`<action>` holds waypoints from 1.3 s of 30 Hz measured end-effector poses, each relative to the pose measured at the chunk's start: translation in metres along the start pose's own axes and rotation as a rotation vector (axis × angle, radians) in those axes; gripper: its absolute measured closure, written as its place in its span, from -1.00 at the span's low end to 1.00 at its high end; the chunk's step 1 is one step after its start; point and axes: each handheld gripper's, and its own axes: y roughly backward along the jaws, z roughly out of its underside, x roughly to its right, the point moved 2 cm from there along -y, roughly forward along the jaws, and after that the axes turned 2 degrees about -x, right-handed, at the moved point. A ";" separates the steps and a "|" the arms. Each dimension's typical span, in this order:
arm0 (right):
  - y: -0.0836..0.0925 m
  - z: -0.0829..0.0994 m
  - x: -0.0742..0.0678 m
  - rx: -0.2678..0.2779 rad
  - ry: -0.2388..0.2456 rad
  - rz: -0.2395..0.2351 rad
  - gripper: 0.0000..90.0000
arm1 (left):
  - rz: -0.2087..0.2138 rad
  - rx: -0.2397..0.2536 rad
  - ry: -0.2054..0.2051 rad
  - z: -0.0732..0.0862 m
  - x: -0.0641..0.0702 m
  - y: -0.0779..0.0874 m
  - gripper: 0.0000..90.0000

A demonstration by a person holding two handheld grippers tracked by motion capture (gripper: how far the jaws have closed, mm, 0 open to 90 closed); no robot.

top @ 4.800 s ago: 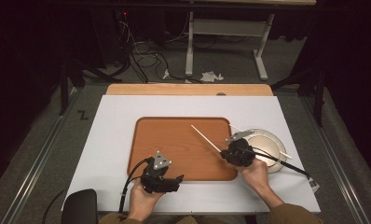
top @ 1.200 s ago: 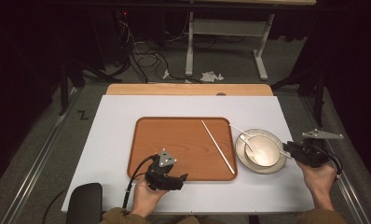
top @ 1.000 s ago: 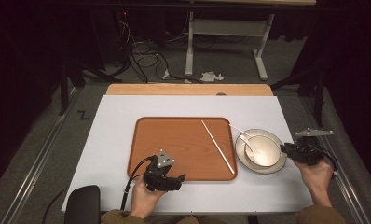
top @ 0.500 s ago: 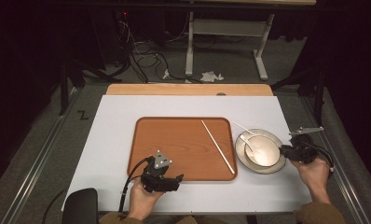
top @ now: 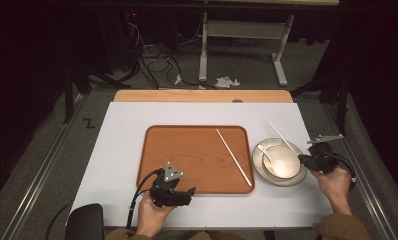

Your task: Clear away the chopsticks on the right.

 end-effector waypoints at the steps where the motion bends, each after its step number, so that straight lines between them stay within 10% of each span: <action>1: 0.001 0.000 0.000 0.008 -0.001 0.001 0.89 | 0.001 0.001 -0.001 0.000 0.000 0.000 -0.41; 19: 0.037 0.012 -0.004 0.191 -0.052 -0.027 0.89 | 0.046 -0.018 -0.041 -0.011 0.003 -0.012 -0.41; 39: 0.070 0.021 -0.066 0.238 0.026 -0.067 0.89 | 0.091 -0.033 -0.110 -0.027 0.011 -0.029 -0.41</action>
